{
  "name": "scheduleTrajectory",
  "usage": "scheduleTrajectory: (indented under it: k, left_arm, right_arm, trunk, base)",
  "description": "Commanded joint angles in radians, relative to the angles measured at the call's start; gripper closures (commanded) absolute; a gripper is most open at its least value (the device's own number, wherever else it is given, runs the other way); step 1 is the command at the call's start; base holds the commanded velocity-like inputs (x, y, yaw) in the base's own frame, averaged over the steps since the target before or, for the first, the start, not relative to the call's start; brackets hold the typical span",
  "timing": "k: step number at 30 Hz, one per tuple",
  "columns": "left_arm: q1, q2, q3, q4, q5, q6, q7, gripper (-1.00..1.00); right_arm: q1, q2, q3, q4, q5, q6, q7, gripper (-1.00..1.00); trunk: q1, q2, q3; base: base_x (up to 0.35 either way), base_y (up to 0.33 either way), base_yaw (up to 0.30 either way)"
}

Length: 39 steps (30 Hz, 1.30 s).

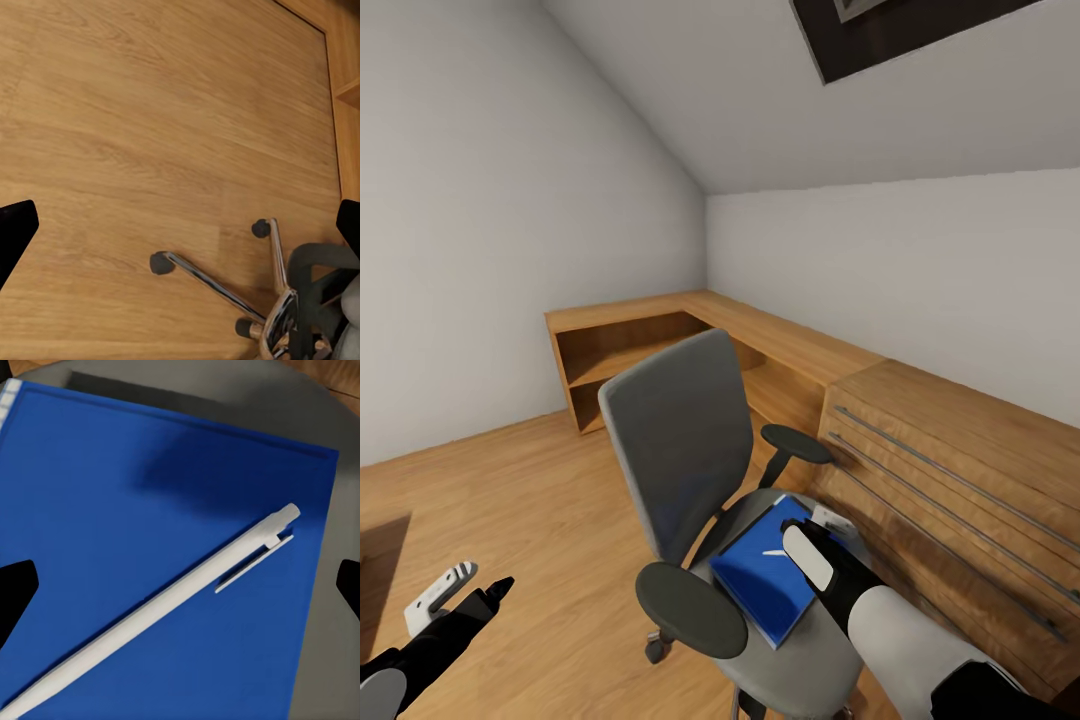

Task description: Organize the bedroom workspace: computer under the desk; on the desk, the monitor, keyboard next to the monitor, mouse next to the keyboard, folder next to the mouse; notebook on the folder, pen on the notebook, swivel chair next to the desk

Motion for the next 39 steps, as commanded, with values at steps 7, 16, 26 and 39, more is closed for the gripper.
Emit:
scheduleTrajectory:
  k: [7, 16, 26, 39]
  left_arm:
    - [-0.001, 0.0, 0.001, -0.001, 0.011, 0.003, 0.009, -1.0]
    - [-0.001, 0.001, 0.003, -0.001, 0.011, 0.003, 0.009, -1.0]
    - [-0.001, 0.001, 0.002, -0.001, 0.011, 0.004, 0.008, -1.0]
    - [-0.001, 0.001, 0.0, -0.001, 0.009, 0.005, 0.007, -1.0]
  right_arm:
    - [-0.001, -0.001, 0.005, -0.001, -0.001, 0.007, -0.006, -1.0]
    - [-0.001, -0.001, 0.005, -0.001, -0.001, 0.007, -0.007, -1.0]
    - [-0.001, -0.001, 0.006, -0.001, -0.001, 0.007, -0.007, -1.0]
    - [-0.001, -0.002, 0.005, -0.001, -0.001, 0.007, -0.007, -1.0]
  trunk:
    - [0.019, -0.036, -0.017]
    - [0.019, -0.036, -0.017]
    - [0.019, -0.036, -0.017]
    - [0.019, -0.036, -0.017]
  base:
    - [0.0, 0.0, 0.0]
    - [0.0, 0.0, 0.0]
    - [0.091, 0.0, 0.0]
    - [0.017, 0.0, 0.0]
